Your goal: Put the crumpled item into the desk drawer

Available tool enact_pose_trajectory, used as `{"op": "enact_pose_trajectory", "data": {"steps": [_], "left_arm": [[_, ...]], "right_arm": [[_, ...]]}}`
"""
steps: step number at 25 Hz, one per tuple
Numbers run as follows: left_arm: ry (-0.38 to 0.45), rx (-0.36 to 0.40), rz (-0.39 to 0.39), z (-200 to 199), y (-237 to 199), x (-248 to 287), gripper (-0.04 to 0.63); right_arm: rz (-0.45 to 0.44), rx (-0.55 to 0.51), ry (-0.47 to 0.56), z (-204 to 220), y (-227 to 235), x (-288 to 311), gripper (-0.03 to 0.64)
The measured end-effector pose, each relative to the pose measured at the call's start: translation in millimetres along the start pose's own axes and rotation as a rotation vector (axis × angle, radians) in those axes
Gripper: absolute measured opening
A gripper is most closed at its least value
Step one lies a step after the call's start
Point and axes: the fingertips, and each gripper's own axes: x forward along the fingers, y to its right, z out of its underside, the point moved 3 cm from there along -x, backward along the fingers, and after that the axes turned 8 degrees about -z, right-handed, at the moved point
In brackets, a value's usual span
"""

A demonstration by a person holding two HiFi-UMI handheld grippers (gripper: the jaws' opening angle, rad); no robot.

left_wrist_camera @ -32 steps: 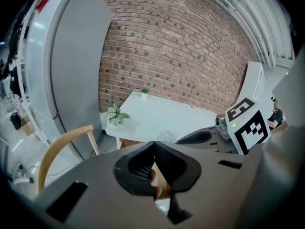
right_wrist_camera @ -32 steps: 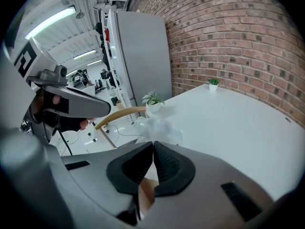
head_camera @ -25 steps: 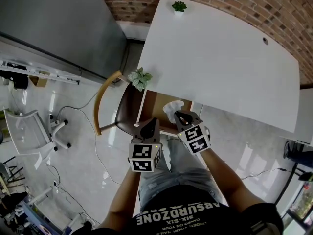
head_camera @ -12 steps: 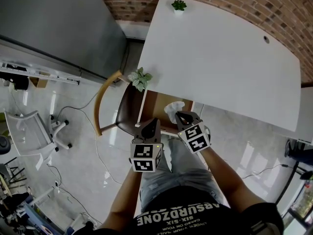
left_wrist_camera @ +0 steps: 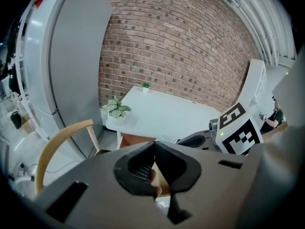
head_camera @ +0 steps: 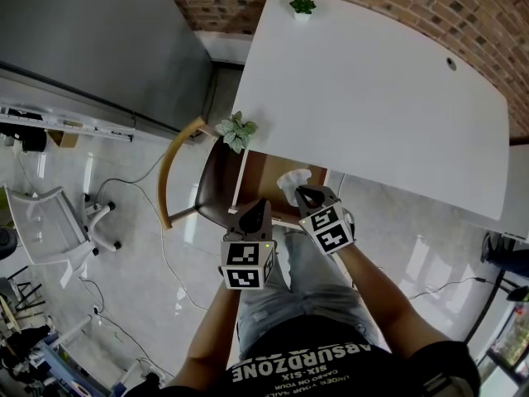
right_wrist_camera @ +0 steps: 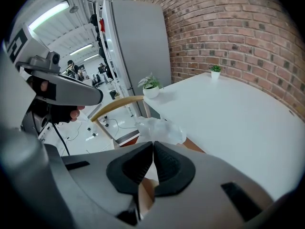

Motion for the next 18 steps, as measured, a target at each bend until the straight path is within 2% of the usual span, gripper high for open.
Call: {"op": "enact_pose_trajectory", "data": {"steps": [18], "left_arm": [[-0.025,-0.001,0.007,9.4,-7.8,9.1,0.005]], "right_arm": [[-0.009,0.005,-0.046,11.4,4.0,20.8,0.002]]}}
